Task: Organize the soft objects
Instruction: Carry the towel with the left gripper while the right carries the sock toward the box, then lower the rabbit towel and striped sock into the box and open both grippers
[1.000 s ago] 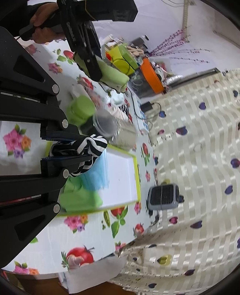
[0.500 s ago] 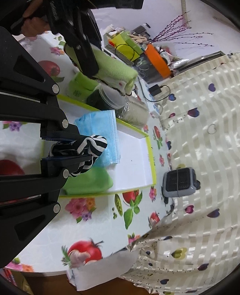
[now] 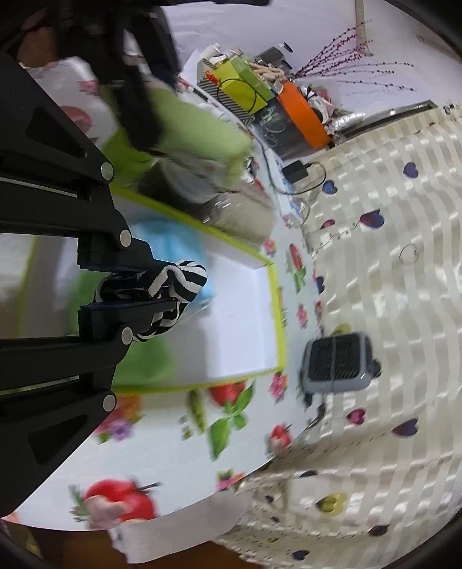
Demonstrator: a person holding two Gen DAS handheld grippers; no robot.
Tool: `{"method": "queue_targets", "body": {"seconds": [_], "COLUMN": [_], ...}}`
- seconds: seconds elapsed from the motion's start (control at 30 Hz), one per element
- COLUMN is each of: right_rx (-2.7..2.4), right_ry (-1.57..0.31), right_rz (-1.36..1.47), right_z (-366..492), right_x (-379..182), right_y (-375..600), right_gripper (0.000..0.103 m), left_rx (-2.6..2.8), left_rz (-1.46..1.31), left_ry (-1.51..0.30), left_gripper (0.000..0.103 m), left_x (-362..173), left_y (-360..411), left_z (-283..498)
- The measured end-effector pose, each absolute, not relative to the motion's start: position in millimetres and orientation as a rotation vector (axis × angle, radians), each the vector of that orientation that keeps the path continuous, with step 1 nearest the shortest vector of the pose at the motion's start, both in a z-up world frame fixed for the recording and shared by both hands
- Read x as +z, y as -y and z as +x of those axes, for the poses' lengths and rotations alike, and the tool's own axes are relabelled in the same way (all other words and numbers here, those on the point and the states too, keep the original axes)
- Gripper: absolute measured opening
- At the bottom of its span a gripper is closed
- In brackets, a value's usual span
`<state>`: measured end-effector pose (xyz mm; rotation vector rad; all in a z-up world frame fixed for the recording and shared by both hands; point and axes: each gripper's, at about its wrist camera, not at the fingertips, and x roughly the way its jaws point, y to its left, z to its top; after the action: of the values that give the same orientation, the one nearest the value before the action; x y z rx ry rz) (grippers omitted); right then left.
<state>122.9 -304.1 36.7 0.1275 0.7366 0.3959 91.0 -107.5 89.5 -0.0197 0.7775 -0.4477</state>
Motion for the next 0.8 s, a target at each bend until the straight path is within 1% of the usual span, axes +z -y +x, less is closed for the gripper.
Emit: {"method": "queue_targets", "body": {"seconds": [0.13, 0.23, 0.27, 0.3, 0.33, 0.37, 0.67, 0.8], "right_rx": [0.375, 0.364, 0.358, 0.357, 0.362, 0.367, 0.365, 0.346], "right_ry": [-0.765, -0.781, -0.778, -0.772, -0.763, -0.755, -0.716, -0.715], "right_rz": [0.127, 0.099, 0.091, 0.085, 0.084, 0.084, 0.095, 0.094], "right_z": [108.3, 105.7, 104.7, 102.8, 101.0, 99.5, 87.5, 84.9], "right_x": [28.7, 26.5, 26.9, 27.7, 29.3, 30.6, 38.8, 39.4], "right_y": [313.6, 313.7, 313.8, 313.8, 314.0, 314.3, 325.7, 330.4], "right_gripper": [0.015, 0.023, 0.027, 0.034, 0.039, 0.045, 0.046, 0.046], "left_rx": [-0.475, -0.487, -0.492, -0.496, -0.499, -0.5, -0.52, -0.532], "left_rz": [-0.006, 0.006, 0.011, 0.016, 0.014, 0.01, 0.009, 0.0], "left_ry": [-0.792, -0.801, -0.804, -0.818, -0.831, -0.843, -0.851, -0.856], "left_gripper": [0.044, 0.045, 0.045, 0.046, 0.047, 0.047, 0.053, 0.053], "left_x": [86.4, 83.2, 81.6, 78.5, 75.4, 72.6, 68.2, 65.8], "left_y": [124.0, 135.6, 138.8, 141.7, 143.2, 143.7, 148.8, 151.6], "left_z": [96.2, 99.9, 101.4, 104.1, 106.3, 108.2, 108.0, 110.1]}}
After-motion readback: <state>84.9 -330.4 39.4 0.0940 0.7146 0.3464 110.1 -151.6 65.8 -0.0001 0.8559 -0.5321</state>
